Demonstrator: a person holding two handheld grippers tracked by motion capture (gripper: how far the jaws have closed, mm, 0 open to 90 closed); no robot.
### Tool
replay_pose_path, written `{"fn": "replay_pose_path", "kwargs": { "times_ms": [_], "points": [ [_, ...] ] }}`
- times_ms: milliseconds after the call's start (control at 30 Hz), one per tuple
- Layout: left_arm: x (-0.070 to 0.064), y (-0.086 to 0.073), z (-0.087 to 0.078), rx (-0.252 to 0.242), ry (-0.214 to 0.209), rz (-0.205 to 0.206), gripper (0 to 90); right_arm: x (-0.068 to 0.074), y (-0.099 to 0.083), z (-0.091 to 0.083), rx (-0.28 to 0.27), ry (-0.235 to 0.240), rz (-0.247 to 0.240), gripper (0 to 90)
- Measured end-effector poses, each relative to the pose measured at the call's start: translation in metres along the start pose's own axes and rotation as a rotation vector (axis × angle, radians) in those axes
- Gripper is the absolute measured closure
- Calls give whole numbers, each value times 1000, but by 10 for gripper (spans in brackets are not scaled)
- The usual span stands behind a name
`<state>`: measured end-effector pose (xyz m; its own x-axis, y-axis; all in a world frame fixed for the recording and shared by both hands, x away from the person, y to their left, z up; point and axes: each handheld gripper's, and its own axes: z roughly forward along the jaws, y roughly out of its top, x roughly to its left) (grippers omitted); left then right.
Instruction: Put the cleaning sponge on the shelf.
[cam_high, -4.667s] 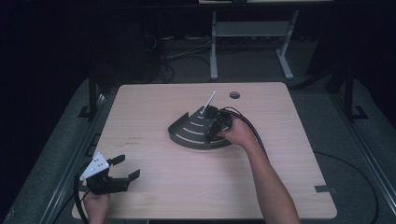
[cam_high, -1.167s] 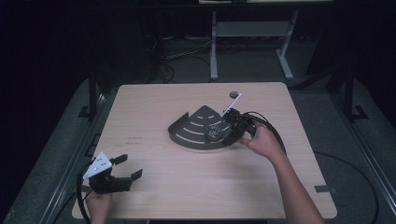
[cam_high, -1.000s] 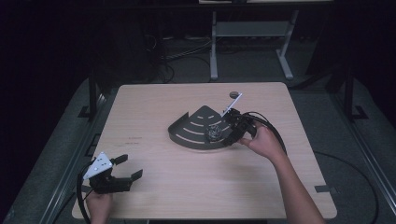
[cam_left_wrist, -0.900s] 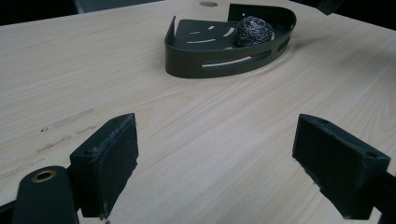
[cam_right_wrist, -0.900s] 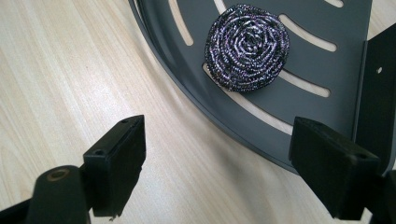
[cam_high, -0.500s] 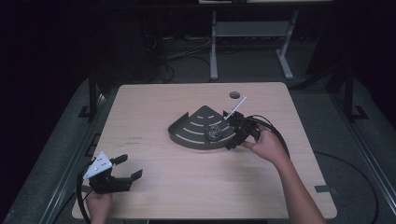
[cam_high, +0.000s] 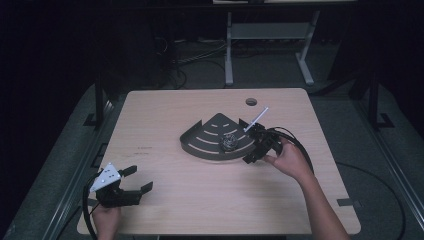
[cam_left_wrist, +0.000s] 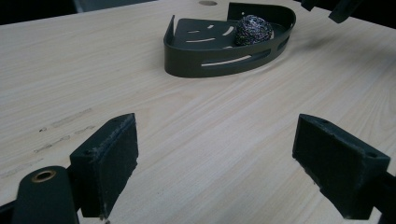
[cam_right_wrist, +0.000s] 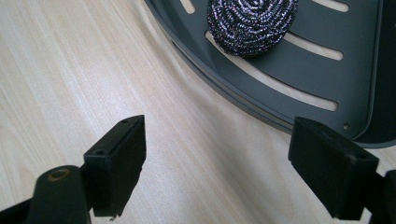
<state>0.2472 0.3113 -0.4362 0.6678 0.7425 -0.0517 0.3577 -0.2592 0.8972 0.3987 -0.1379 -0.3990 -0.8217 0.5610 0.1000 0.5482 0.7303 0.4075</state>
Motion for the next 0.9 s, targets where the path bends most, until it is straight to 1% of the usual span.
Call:
{"fn": "replay_pose_path", "kwargs": {
  "times_ms": [167, 467, 900],
  "points": [
    [0, 0, 0, -2, 1, -1, 137, 1, -6, 0, -12, 8, 2, 187],
    [-1, 0, 0, 2, 1, 3, 137, 0, -18, -4, -27, 1, 17, 188],
    [-1, 0, 0, 1, 1, 3, 137, 1, -31, -4, -24, 5, 30, 190]
  ]
}}
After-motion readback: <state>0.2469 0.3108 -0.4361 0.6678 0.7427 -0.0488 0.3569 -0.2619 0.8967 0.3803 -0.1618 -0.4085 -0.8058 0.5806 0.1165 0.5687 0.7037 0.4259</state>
